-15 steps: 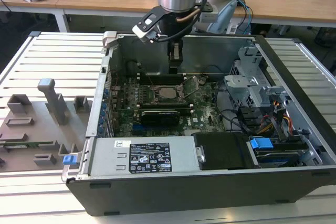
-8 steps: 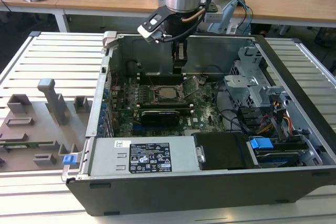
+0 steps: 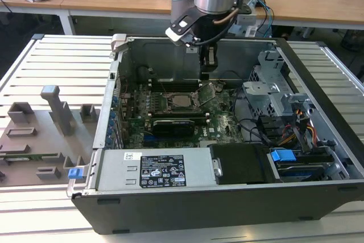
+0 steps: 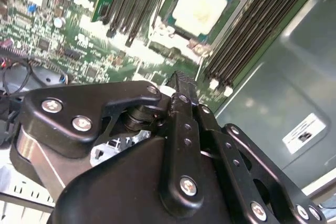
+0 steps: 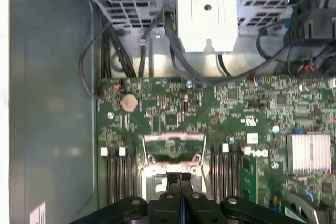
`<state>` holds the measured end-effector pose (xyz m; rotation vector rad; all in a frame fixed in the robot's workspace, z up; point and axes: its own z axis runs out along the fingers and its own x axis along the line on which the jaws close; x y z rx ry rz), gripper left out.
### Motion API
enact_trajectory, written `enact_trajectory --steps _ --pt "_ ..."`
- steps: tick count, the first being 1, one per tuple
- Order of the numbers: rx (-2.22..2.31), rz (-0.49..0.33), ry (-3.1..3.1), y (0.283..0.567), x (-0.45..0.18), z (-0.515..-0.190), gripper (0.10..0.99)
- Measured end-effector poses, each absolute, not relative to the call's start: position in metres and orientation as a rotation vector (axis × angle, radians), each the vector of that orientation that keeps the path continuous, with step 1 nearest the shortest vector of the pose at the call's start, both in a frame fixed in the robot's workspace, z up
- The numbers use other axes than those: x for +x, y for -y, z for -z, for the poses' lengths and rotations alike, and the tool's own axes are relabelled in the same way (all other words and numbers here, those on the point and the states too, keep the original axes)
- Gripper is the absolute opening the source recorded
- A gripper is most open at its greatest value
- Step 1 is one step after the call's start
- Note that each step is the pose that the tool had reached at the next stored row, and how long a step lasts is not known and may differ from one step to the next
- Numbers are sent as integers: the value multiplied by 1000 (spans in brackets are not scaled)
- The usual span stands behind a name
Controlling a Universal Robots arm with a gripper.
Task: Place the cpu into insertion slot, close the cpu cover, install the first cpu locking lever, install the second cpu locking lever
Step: 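Close the cpu cover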
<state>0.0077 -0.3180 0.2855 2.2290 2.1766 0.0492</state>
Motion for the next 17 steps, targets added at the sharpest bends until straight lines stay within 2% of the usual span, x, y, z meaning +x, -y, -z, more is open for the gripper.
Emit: enact_trajectory --steps 11,17 --pt "2228 -42 -2176 313 60 -285 106" --pt "2232 -32 -2180 312 69 -276 106"
